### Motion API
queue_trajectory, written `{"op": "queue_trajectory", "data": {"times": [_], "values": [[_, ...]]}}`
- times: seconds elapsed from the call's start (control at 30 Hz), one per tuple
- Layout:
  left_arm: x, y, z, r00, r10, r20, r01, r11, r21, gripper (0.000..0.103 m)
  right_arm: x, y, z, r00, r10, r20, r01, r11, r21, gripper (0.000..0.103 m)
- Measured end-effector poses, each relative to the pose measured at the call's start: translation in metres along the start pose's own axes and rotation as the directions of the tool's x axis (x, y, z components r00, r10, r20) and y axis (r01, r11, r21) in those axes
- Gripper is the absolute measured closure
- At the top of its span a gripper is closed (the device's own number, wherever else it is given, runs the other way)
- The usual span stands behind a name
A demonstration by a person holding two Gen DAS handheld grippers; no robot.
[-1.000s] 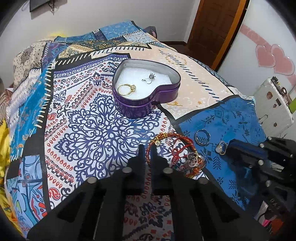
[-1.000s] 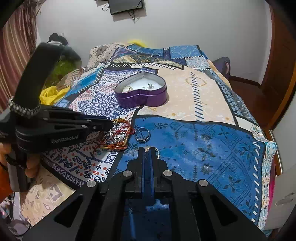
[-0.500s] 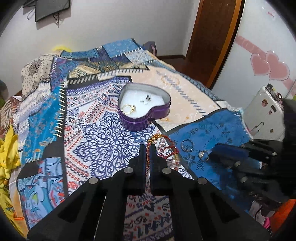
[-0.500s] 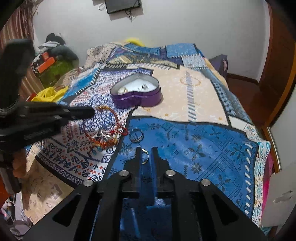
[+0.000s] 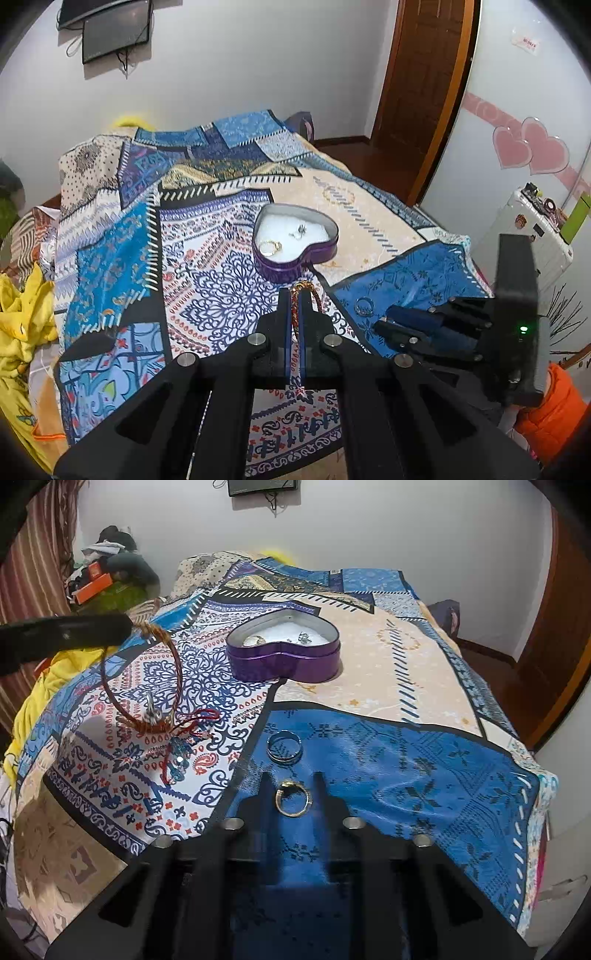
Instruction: Organize jewelry
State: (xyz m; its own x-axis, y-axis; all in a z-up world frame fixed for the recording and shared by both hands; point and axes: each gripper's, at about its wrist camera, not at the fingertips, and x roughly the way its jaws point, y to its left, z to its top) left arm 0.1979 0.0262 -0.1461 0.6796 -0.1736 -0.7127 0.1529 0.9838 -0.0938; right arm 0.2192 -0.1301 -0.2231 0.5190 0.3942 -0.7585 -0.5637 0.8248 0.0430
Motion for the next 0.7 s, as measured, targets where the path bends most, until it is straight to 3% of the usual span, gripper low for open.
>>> {"op": "queue_trajectory", "data": {"times": [0.3,0.7], "values": [[-0.015,0.005,0.004,1.0,-0.004,0.031,0.004,1.0,-0.002,0.102,-0.006,-0.002,0.006,1.0,0.012,0.002,-0.012,1.0,0.024,0.087],[0.007,0.006,-0.005,0.996,-0.082,-0.034,0.079,0.994,-0.075,0.102,-0.035,0.025,0.019,0.991,0.097,0.088,-0.095,0.995,-0.024,0.087]]}}
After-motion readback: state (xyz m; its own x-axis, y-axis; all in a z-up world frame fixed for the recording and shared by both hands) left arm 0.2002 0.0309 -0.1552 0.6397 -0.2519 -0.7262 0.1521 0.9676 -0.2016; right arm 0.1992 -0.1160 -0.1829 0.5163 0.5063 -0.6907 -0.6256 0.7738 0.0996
